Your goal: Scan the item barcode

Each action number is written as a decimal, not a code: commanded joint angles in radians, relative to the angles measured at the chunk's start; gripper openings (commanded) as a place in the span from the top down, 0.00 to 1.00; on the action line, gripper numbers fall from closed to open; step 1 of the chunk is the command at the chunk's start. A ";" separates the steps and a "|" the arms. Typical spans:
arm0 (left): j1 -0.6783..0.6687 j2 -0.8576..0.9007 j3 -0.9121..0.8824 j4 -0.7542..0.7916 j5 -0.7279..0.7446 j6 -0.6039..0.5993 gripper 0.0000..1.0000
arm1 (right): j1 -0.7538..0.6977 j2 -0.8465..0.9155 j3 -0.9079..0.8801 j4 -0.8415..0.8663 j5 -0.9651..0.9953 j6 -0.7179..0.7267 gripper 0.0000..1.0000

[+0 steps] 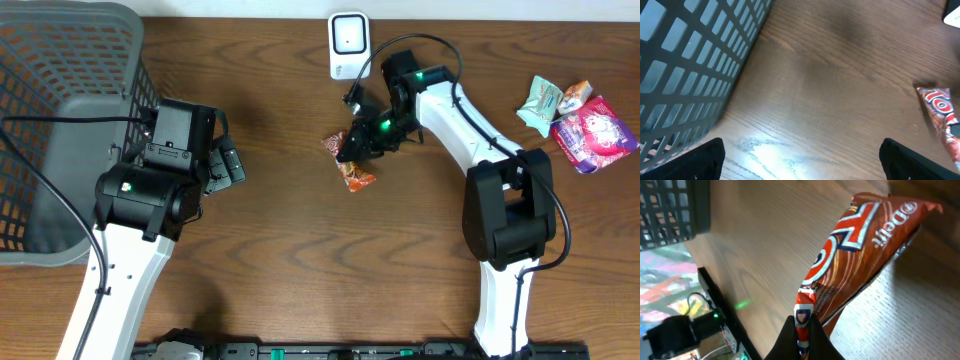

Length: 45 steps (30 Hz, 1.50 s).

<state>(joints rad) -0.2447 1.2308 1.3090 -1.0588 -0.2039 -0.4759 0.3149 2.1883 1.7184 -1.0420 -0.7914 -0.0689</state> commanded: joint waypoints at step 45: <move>0.004 0.002 0.004 -0.003 0.005 -0.016 0.02 | 0.111 -0.049 -0.149 0.100 0.511 0.245 0.99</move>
<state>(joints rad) -0.2447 1.2308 1.3090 -1.0588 -0.2039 -0.4759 0.4168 2.1582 1.5303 -0.9504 -0.3351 0.1139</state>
